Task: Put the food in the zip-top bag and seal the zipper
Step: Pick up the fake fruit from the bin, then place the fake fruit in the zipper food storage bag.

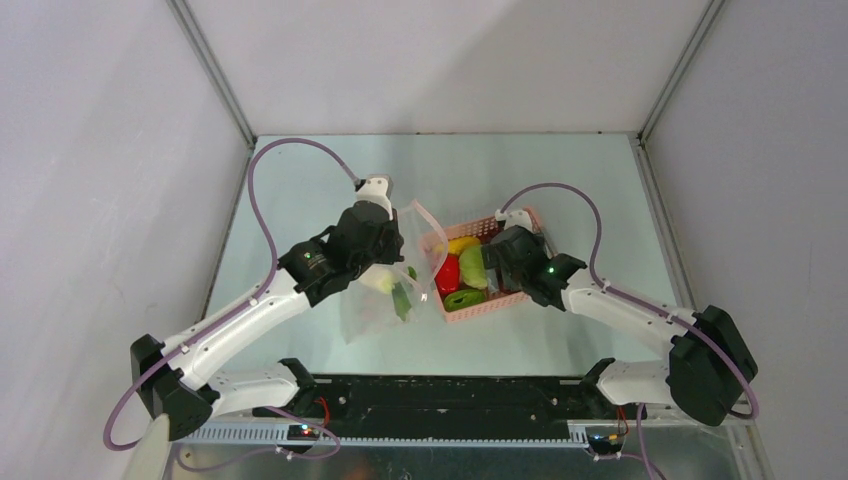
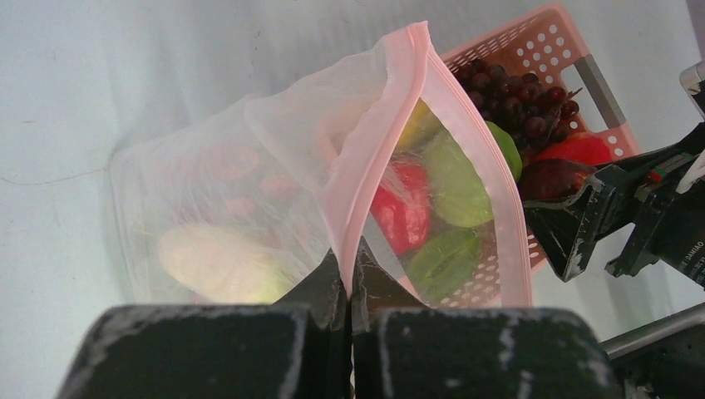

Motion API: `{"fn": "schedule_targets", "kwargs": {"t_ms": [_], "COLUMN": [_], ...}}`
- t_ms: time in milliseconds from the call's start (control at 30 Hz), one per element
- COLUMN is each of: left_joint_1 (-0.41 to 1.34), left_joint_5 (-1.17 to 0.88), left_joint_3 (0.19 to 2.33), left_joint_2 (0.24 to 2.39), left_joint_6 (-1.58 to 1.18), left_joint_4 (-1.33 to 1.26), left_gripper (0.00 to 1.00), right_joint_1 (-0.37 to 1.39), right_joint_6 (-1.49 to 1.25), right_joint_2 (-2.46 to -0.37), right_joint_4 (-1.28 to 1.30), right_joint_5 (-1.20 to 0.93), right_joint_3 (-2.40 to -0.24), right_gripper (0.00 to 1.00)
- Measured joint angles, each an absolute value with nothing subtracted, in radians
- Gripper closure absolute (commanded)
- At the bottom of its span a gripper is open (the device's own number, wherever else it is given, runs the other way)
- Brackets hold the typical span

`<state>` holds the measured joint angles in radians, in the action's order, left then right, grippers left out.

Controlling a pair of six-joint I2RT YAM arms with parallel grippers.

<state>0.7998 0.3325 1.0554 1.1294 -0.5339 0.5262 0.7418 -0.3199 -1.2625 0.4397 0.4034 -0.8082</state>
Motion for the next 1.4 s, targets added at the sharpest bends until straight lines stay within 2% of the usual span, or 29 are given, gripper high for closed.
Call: {"fn": "schedule_targets", "kwargs": {"t_ms": [100, 167, 367, 533, 667, 900, 1067, 1400], "left_joint_1": [0.800, 0.800, 0.800, 0.800, 0.800, 0.800, 0.800, 0.800], "left_joint_5": [0.332, 0.331, 0.329, 0.327, 0.325, 0.300, 0.287, 0.287], "left_joint_3": [1.055, 1.055, 1.055, 1.050, 1.042, 1.020, 1.018, 1.099], "left_joint_2": [1.129, 1.129, 1.129, 1.129, 1.129, 1.125, 1.122, 1.111], "left_joint_6": [-0.534, -0.534, -0.533, -0.532, -0.531, -0.530, -0.531, -0.530], "left_joint_4": [0.525, 0.524, 0.517, 0.508, 0.497, 0.472, 0.474, 0.628], "left_gripper": [1.00, 1.00, 1.00, 1.00, 1.00, 1.00, 1.00, 1.00], "right_joint_1": [0.741, 0.737, 0.733, 0.733, 0.734, 0.770, 0.805, 0.873], "right_joint_6": [-0.316, -0.311, -0.323, -0.340, -0.347, -0.338, -0.338, -0.334], "right_joint_2": [-1.266, -1.266, -1.248, -1.140, -0.970, -0.736, -0.809, -1.080], "right_joint_4": [0.430, 0.428, 0.431, 0.445, 0.435, 0.197, -0.046, -0.174], "right_joint_5": [0.402, 0.400, 0.394, 0.385, 0.339, 0.056, -0.105, -0.093], "right_joint_3": [-0.808, -0.808, -0.808, -0.805, -0.802, -0.766, -0.761, -0.836], "right_gripper": [0.45, 0.55, 0.65, 0.67, 0.67, 0.66, 0.65, 0.65]}}
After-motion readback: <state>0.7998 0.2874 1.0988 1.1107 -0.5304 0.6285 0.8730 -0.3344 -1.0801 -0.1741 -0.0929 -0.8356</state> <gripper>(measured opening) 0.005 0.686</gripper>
